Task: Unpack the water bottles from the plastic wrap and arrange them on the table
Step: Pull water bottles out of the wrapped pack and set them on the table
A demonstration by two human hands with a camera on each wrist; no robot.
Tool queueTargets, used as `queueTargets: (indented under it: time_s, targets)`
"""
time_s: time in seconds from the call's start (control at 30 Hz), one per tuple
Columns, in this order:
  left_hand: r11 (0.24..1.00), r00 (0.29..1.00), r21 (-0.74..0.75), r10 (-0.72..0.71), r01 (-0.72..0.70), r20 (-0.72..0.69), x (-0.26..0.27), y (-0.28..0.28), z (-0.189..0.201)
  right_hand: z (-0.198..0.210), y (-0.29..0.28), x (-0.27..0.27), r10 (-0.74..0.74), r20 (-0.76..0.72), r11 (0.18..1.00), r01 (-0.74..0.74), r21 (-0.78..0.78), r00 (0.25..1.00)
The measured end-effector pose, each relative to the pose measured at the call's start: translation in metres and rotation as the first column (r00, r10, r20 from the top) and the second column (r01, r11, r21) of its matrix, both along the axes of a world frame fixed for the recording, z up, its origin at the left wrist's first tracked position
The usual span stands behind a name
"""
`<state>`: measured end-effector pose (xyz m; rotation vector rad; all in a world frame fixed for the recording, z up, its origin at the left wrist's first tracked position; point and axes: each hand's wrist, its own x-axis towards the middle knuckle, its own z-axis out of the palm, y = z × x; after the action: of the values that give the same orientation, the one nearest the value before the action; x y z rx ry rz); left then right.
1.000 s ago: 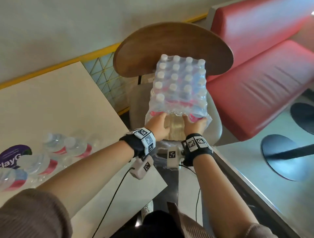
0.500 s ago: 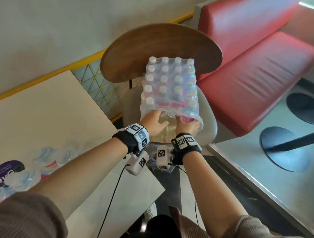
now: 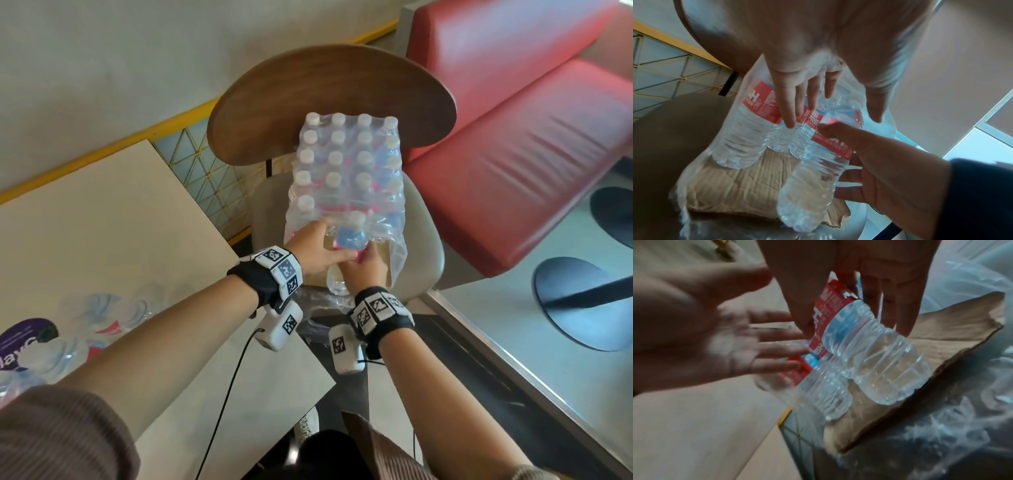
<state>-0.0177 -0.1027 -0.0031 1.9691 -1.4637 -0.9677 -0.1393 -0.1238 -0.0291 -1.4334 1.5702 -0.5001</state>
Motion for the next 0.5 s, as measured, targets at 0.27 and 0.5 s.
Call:
queueTargets:
  time_s: [0.27, 0.5]
  targets:
    - [0.997, 0.997, 0.022, 0.078, -0.077, -0.012, 0.034, 0.043, 0.002, 0.027, 0.008, 0.02, 0.58, -0.158, 0.813, -0.578, 0.061, 0.799]
    - [0.979, 0.979, -0.02, 0.202, -0.203, -0.02, 0.056, 0.091, 0.018, 0.061, -0.016, 0.056, 0.476, -0.09, 0.869, -0.452, 0.203, 0.875]
